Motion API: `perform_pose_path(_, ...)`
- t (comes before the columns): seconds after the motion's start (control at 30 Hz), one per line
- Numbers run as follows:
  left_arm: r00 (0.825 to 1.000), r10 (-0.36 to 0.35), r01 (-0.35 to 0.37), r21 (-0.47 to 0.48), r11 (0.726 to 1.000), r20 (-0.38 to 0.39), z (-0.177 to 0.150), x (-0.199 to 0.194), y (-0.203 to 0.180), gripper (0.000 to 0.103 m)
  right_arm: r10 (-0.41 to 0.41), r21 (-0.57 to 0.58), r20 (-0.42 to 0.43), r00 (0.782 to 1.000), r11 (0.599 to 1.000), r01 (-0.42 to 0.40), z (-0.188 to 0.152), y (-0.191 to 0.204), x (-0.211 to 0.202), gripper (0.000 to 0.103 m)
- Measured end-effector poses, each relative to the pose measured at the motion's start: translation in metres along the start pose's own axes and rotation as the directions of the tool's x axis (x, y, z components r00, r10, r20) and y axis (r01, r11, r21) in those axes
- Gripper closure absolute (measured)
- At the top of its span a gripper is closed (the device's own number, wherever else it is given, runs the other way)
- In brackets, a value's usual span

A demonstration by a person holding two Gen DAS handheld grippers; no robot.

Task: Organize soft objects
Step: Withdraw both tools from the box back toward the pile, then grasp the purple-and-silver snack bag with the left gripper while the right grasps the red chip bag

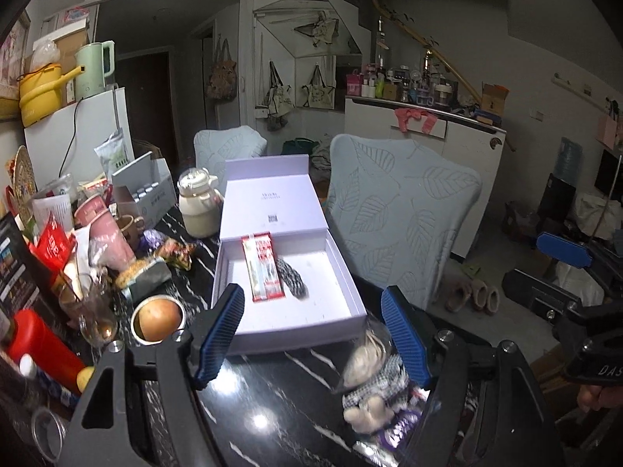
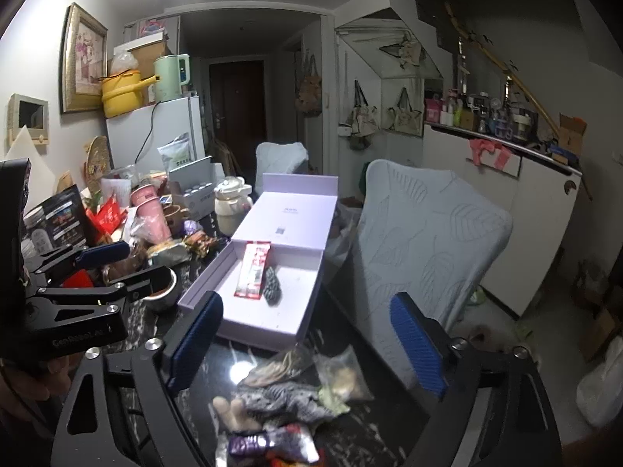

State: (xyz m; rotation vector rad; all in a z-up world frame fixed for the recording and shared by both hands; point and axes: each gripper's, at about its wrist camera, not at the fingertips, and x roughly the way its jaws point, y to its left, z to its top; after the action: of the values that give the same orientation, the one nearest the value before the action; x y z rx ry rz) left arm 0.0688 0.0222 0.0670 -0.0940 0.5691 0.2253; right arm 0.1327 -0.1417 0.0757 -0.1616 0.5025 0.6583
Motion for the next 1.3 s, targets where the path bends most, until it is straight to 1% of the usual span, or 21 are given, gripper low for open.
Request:
perform_pose_path(0.13,1.0,-0.001,0.001,0.021,1.0,-0.005,-0.018,-0.01,-0.005,0.03,0.001,0.019,-0.011,1.0,1.0,-0.001,-0.019,0.003,-0.008,0.014)
perform_pose_path(0.3,0.999,-0.035,0.035,0.013,0.999,-0.024,-0.037,-0.019,-0.007,0.03,-0.004,0.043,-0.031,1.0,0.999,0.005,-0.043,0.006,-0.017,0.014)
perform_pose_path(0.47,0.994,-0.075,0.075,-0.002,0.997,-0.083,-0.06,-0.017,-0.009,0.03,-0.014,0.07,-0.046,0.999,0.997,0.017,-0.067,0.007,-0.026,0.014)
perform_pose_path(0.7,0.98,-0.118,0.116,-0.021,0.993,-0.158,-0.092,-0.01,-0.013,0.03,-0.014,0.129,-0.099,0.995,0.991,0.027,-0.104,-0.002,-0.024,0.014)
perform_pose_path(0.93,0.963,-0.158,0.162,-0.002,0.987,-0.217,-0.119,-0.001,-0.026,0.03,-0.027,0.169,-0.145,0.989,0.984,0.051,-0.137,-0.012,-0.021,0.014)
perform_pose_path(1.03,0.954,-0.18,0.183,-0.012,0.983,-0.24,-0.127,0.005,-0.028,0.03,-0.019,0.175,-0.162,0.987,0.983,0.047,-0.147,-0.014,-0.018,0.014)
perform_pose_path(1.1,0.948,-0.193,0.195,-0.018,0.981,-0.255,-0.131,0.009,-0.029,0.03,0.0,0.188,-0.183,0.983,0.982,0.034,-0.156,-0.014,-0.014,0.014)
perform_pose_path(1.2,0.944,-0.186,0.187,-0.02,0.982,-0.272,-0.137,0.016,-0.029,0.03,0.023,0.193,-0.199,0.98,0.981,0.016,-0.166,-0.013,-0.009,0.014)
perform_pose_path(1.3,0.938,-0.192,0.188,-0.043,0.981,-0.289,-0.143,0.023,-0.026,0.03,0.025,0.187,-0.213,0.977,0.982,0.015,-0.174,-0.013,-0.001,0.014)
